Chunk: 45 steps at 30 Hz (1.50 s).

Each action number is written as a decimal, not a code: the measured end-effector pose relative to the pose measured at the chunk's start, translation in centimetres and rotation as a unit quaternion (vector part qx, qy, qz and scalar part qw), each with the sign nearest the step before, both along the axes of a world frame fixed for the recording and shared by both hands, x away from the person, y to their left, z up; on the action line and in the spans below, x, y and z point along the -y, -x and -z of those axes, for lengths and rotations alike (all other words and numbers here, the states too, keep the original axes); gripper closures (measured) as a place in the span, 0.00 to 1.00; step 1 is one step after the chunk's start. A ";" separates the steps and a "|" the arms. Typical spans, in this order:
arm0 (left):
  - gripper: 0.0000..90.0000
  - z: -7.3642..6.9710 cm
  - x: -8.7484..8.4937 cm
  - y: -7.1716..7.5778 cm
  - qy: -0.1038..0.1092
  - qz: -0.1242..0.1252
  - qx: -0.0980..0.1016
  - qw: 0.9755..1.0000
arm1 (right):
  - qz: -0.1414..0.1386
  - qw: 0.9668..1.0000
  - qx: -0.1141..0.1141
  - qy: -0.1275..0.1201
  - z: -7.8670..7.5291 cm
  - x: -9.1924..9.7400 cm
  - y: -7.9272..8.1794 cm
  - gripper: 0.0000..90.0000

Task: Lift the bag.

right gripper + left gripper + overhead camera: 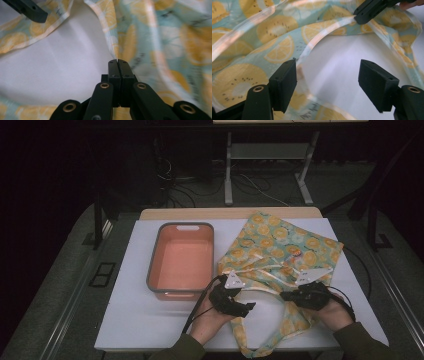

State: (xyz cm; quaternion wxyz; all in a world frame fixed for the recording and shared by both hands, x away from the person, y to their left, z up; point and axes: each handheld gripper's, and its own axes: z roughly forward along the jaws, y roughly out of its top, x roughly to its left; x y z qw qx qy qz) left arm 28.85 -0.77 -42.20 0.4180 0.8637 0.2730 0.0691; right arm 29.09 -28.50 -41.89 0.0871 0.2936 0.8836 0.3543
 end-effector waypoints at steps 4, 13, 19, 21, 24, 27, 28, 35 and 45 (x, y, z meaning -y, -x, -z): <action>0.33 -0.1 1.5 -0.4 -0.020 -0.003 0.023 1.000 | 0.007 1.000 0.009 -0.007 -0.6 1.1 -0.3 1.00; 0.34 1.3 4.1 -2.8 -0.056 -0.042 0.045 0.997 | 0.016 1.000 0.012 -0.018 -0.9 2.9 -0.6 1.00; 0.51 2.4 4.3 -4.4 -0.056 -0.073 0.023 0.996 | 0.021 0.999 0.018 -0.029 -1.0 3.6 -0.8 1.00; 0.71 2.6 4.1 -4.8 -0.044 -0.079 0.004 0.996 | 0.022 0.999 0.022 -0.033 -1.1 3.7 -0.9 1.00; 0.94 2.6 3.8 -5.2 -0.019 -0.084 -0.020 0.996 | 0.025 0.999 0.025 -0.041 -1.3 3.9 -1.1 1.00; 0.98 2.1 3.6 -5.2 -0.006 -0.083 -0.026 0.996 | 0.026 0.998 0.032 -0.045 -1.5 4.0 -1.4 1.00; 0.98 1.9 3.5 -5.2 -0.003 -0.082 -0.025 0.996 | 0.028 0.998 0.034 -0.048 -1.5 4.0 -1.5 1.00; 0.98 -0.4 3.3 -5.1 0.032 -0.070 -0.010 0.997 | 0.032 0.995 0.063 -0.065 -3.0 3.7 -2.5 1.00; 0.99 -5.0 1.9 -5.3 0.094 -0.078 0.032 0.992 | 0.029 0.990 0.110 -0.086 -5.8 2.4 -3.7 1.00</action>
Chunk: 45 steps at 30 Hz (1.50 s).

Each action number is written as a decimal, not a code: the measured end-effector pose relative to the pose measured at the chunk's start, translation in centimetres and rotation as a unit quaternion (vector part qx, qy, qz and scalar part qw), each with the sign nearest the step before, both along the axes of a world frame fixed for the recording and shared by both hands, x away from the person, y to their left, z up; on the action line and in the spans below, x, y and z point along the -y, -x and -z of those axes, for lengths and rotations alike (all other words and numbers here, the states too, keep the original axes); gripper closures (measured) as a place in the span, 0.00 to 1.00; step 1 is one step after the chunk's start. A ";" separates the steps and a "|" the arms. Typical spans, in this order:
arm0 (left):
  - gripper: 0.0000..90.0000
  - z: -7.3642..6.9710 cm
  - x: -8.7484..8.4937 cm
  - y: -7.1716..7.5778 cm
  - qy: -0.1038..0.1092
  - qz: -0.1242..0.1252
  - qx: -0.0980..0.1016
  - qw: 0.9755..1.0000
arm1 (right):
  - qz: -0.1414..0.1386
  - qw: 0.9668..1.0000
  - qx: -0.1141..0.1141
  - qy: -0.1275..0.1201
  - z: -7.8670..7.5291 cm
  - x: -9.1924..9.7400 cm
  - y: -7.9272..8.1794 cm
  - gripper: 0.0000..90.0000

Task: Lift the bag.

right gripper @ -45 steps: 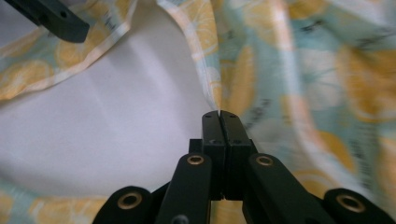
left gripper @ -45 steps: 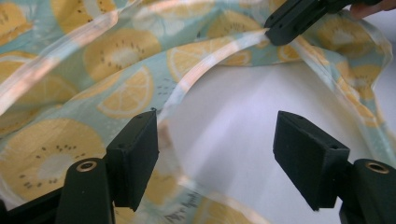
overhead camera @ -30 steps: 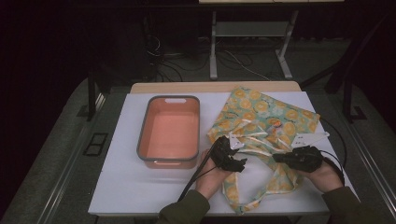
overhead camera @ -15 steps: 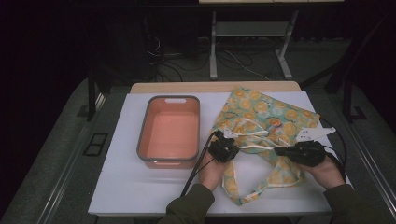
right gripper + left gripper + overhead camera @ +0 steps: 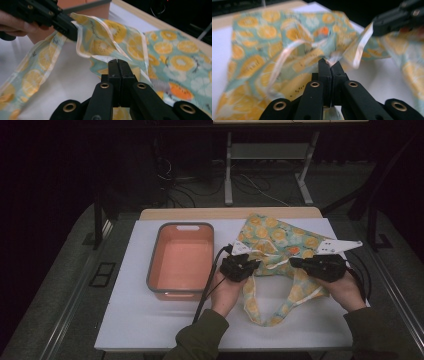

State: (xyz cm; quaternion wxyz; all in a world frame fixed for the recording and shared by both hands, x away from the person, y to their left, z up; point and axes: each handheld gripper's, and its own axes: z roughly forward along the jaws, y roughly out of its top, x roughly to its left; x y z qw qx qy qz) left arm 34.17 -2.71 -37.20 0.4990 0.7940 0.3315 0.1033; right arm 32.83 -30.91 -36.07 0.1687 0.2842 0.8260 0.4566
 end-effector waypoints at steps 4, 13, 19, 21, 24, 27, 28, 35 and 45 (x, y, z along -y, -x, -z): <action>0.99 -1.6 -0.8 0.0 0.022 -0.010 0.018 1.000 | -0.007 1.000 0.020 -0.011 -1.5 -0.6 0.3 1.00; 0.99 -4.6 -2.1 0.1 0.048 -0.024 0.055 0.997 | -0.008 0.997 0.067 -0.036 -4.8 -0.6 0.9 1.00; 0.98 -3.2 -1.5 -3.2 0.035 -0.042 0.016 0.998 | 0.032 0.998 0.037 -0.033 -3.1 0.6 -2.0 1.00; 0.98 -2.5 -0.9 -4.2 0.021 -0.048 0.005 0.999 | 0.046 0.998 0.026 -0.021 -2.2 0.6 -3.0 1.00; 0.98 -1.6 0.1 -5.7 0.010 -0.061 -0.012 0.998 | 0.065 0.998 0.006 -0.004 -0.6 0.7 -4.5 1.00; 0.98 -0.8 0.9 -7.0 -0.002 -0.074 -0.026 0.997 | 0.080 0.997 -0.011 0.005 0.9 0.8 -5.7 1.00; 0.98 -0.6 1.2 -7.3 -0.006 -0.077 -0.030 0.997 | 0.085 0.996 -0.017 0.007 1.3 0.8 -6.1 1.00; 0.98 0.7 2.0 -9.9 -0.052 -0.101 -0.047 0.992 | 0.102 0.993 -0.056 -0.004 3.0 1.0 -8.7 1.00; 0.86 2.1 2.0 -11.0 -0.065 -0.110 -0.060 0.990 | 0.129 0.988 -0.085 0.010 4.2 0.1 -10.8 0.94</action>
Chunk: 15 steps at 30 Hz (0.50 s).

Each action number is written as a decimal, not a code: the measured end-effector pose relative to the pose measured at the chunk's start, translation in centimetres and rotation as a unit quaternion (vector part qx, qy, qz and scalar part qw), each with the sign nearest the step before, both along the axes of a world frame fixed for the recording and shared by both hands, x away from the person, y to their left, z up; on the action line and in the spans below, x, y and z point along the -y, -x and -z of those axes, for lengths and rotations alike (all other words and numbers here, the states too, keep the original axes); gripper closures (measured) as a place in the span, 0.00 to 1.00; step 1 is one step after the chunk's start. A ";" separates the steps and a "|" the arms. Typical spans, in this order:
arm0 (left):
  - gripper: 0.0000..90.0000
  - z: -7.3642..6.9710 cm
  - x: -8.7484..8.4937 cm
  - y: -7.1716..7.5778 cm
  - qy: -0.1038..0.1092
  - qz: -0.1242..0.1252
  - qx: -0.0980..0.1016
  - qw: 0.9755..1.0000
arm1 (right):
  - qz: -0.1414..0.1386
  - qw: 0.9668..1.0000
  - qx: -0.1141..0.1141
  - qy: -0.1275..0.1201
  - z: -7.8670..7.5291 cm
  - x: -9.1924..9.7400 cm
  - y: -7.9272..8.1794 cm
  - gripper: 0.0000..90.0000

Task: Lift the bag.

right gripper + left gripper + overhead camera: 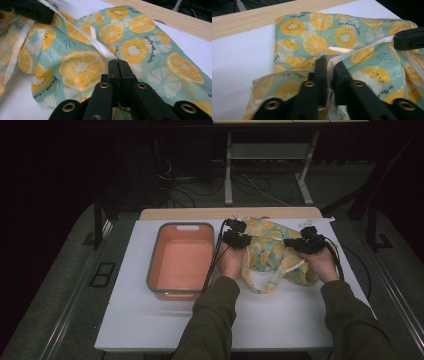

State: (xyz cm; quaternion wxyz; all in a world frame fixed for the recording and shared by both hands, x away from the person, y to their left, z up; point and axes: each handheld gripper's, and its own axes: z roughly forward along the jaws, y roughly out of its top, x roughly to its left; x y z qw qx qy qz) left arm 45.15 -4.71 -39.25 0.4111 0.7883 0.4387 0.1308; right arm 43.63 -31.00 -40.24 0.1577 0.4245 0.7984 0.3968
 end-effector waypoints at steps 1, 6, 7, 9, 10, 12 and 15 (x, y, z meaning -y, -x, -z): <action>0.80 -0.2 -0.1 0.1 0.002 0.002 0.000 1.000 | 0.002 1.000 -0.003 -0.009 -0.1 0.1 0.1 0.84; 0.53 -1.4 -1.1 0.6 0.000 0.017 0.009 1.000 | 0.005 0.999 0.007 -0.052 -1.6 0.8 1.1 0.61; 0.51 -1.7 -1.4 0.8 0.003 0.018 0.013 1.000 | 0.003 0.998 0.008 -0.063 -2.0 0.9 1.4 0.58; 0.44 -2.2 -2.1 1.1 0.011 0.027 0.017 0.999 | -0.002 0.997 0.017 -0.077 -2.7 1.1 1.9 0.52; 0.43 -2.6 -2.5 1.3 0.017 0.032 0.018 0.999 | -0.005 0.996 0.018 -0.083 -3.0 1.1 2.1 0.50; 0.39 -3.2 -3.3 1.8 0.029 0.045 0.025 0.998 | -0.012 0.996 0.017 -0.084 -3.5 1.0 2.7 0.46; 0.34 -4.2 -4.6 2.7 0.044 0.070 0.030 0.996 | -0.023 0.996 0.020 -0.079 -4.0 0.8 3.6 0.42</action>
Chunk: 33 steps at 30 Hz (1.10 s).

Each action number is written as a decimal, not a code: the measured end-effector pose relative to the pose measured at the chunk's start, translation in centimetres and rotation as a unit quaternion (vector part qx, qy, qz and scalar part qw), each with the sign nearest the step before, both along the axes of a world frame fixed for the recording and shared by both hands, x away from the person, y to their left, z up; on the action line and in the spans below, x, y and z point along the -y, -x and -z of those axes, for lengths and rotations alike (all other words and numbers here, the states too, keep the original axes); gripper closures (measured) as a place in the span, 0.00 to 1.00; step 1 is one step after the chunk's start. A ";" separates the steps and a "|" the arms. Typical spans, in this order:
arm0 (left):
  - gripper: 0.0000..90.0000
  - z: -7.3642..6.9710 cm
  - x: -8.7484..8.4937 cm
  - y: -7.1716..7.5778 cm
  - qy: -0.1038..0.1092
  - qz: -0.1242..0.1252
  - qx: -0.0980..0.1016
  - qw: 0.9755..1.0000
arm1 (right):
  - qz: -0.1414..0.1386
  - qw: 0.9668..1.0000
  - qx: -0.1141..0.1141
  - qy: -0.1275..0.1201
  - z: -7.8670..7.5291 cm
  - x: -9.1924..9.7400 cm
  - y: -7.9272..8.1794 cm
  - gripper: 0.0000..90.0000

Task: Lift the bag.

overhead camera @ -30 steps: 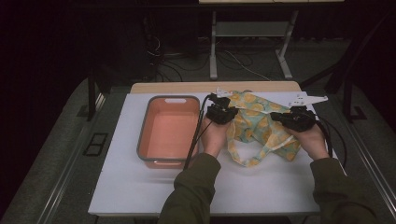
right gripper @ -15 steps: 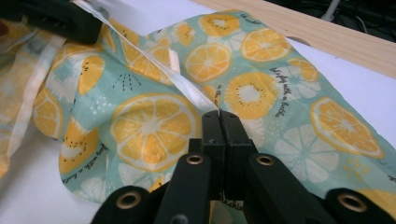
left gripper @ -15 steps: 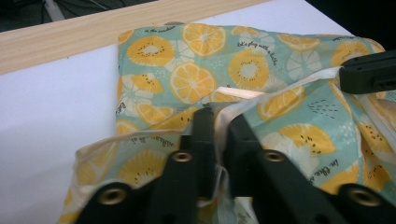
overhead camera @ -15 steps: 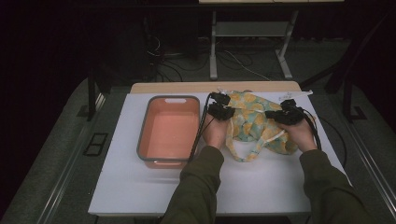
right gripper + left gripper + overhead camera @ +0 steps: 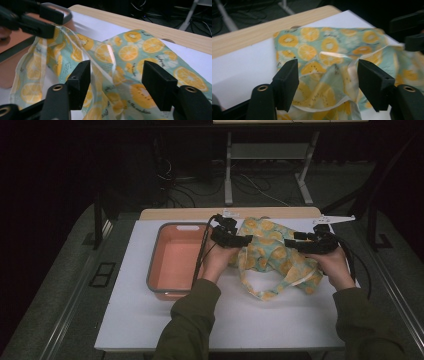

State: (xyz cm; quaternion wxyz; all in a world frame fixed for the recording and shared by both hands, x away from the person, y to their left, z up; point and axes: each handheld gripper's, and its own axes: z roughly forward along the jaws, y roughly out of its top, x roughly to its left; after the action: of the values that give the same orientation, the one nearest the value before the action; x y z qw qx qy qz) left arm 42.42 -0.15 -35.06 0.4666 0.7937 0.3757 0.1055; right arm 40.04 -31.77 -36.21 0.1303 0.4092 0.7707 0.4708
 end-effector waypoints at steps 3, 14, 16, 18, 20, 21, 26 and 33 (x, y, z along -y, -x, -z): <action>0.31 -0.7 -1.5 1.1 0.015 0.018 0.004 1.000 | -0.014 1.000 0.005 0.002 -0.6 -0.4 0.9 0.41; 0.25 -1.9 -7.4 7.0 0.029 0.075 0.039 0.996 | -0.069 0.997 0.021 -0.006 -1.3 -1.4 4.9 0.34; 0.23 -1.7 -8.6 8.2 0.032 0.080 0.046 0.995 | -0.076 0.997 0.023 -0.003 -1.0 -1.4 5.6 0.33; 0.22 -1.4 -9.6 9.2 0.034 0.084 0.050 0.995 | -0.082 0.996 0.021 -0.004 -0.6 -1.2 6.3 0.31; 0.20 -0.9 -10.6 10.0 0.032 0.087 0.054 0.994 | -0.084 0.996 0.023 -0.005 -0.2 -1.0 6.9 0.28; 0.19 -0.7 -11.1 10.4 0.031 0.084 0.058 0.994 | -0.086 0.996 0.023 -0.001 0.0 -0.9 7.2 0.26; 0.14 0.1 -13.6 11.9 0.036 0.083 0.067 0.994 | -0.083 0.996 0.034 0.001 0.9 -0.4 8.6 0.16; 0.04 1.4 -16.4 13.7 0.037 0.082 0.081 0.993 | -0.092 0.994 0.050 0.002 1.5 -0.1 10.2 0.13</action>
State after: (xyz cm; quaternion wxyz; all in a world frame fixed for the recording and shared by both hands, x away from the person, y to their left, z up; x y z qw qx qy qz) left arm 28.77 16.29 -36.50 0.5316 0.7930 0.2735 0.1168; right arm 29.82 -31.65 -37.69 0.1253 0.3121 0.7989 0.4987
